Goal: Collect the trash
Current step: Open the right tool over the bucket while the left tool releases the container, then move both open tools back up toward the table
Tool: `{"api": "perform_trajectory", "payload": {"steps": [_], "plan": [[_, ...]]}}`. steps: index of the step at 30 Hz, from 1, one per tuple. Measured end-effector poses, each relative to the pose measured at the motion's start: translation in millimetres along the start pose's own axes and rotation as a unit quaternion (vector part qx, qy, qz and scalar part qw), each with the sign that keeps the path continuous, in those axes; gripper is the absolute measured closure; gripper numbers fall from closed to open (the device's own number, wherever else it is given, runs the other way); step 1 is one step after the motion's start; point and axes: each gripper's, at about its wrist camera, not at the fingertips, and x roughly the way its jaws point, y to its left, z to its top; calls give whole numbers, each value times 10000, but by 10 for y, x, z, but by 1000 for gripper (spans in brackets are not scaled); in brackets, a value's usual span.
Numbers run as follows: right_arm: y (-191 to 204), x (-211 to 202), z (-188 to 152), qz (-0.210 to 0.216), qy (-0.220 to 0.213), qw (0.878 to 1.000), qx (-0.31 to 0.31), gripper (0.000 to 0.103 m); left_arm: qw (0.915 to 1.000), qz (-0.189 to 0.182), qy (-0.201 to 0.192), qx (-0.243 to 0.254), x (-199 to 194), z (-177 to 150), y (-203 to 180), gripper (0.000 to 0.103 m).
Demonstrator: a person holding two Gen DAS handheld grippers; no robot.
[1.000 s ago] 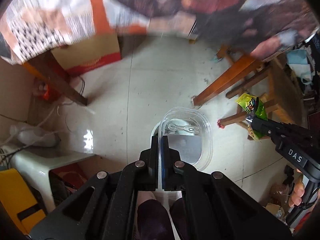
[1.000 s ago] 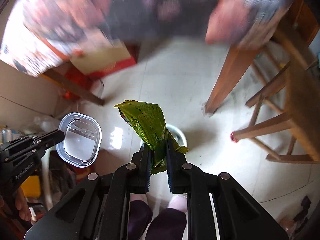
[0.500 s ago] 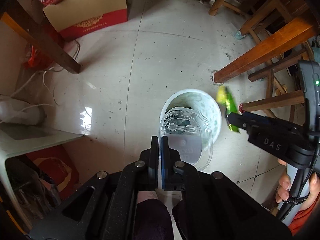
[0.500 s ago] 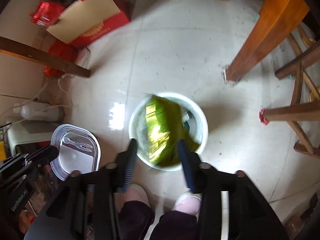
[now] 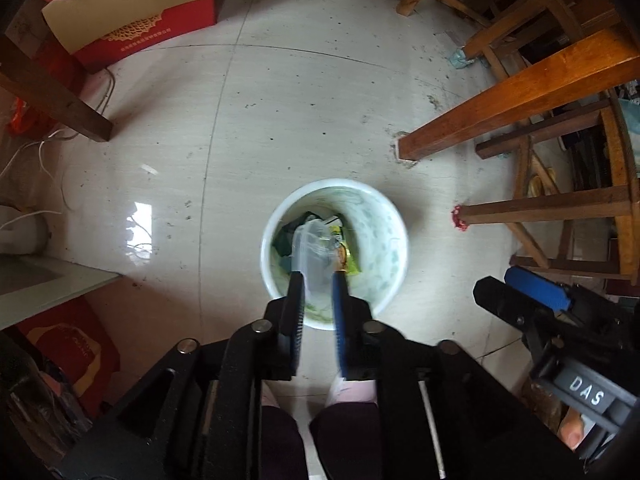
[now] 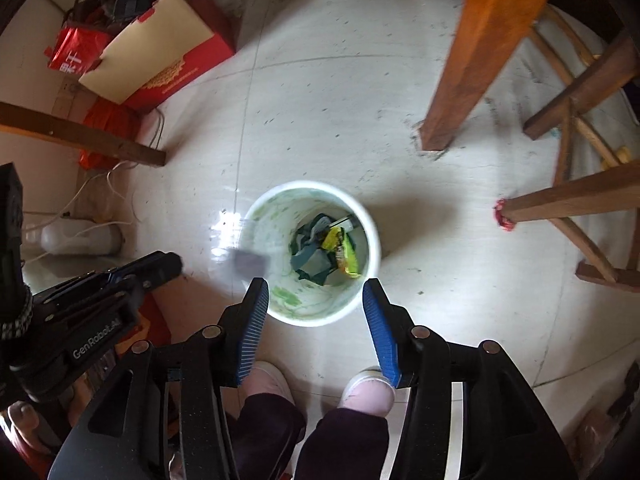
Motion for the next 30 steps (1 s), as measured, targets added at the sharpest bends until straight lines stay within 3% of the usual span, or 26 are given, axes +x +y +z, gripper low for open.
{"api": "perform_trajectory", "payload": {"steps": [2,7,12,22,30], "plan": [[-17,-117,-18,42,-58,10000,64,57,9999,72,-65,86,-68,12,-93,71],[26,-463,-24,179,-198,9994,214,57,9990,248,-74,370,-340,1,-261,70],[164,-983,6,250,-368,9988,199,57,9976,326,-130,602,-930,-61,-398,70],[605,-2468,20,275,-1060,9940,-81,57,9936,314,-853,670,-2707,-153,-567,69],[1023,-3601,-207,350,-1781,9832,-189,57,9798,129,-1831,788,-4227,-292,-700,69]]}}
